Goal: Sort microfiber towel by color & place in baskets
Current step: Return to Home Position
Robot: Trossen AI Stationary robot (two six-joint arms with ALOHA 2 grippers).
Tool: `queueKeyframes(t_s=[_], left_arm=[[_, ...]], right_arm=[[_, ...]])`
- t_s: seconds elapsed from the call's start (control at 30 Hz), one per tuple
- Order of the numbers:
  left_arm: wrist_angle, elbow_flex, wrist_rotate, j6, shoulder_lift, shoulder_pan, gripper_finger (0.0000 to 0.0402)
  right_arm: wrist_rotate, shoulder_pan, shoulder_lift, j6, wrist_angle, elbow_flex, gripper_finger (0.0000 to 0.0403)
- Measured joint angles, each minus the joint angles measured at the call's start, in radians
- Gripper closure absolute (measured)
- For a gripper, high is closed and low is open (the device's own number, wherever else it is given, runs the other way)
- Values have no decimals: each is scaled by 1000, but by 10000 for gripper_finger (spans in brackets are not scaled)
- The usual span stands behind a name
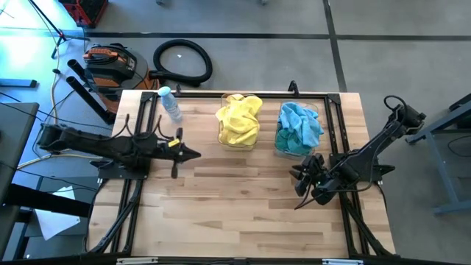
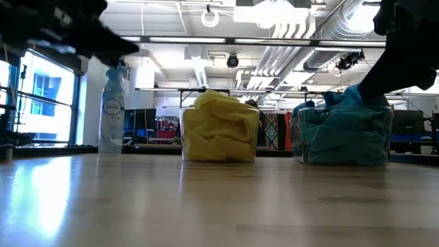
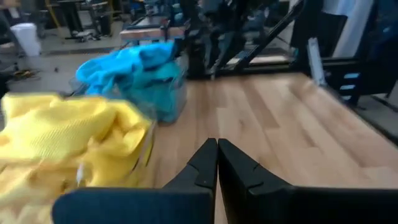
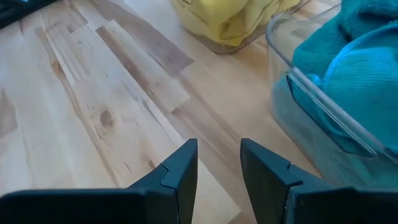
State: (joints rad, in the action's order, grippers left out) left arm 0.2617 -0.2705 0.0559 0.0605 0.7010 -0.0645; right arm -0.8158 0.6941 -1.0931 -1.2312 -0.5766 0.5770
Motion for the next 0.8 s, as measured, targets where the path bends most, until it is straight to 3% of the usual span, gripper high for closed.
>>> queueKeyframes(t_s=[0.23, 0.43, 0.8], left_arm=[[44, 175, -78, -37, -192, 100, 401], [43, 259, -88, -76, -326, 106, 401], [-46, 259, -71, -37, -481, 81, 401]], right_arm=[[-13, 0, 0, -2, 2, 0, 284], [-13, 0, 0, -2, 2, 0, 284], [-11, 0, 0, -2, 6, 0, 284]])
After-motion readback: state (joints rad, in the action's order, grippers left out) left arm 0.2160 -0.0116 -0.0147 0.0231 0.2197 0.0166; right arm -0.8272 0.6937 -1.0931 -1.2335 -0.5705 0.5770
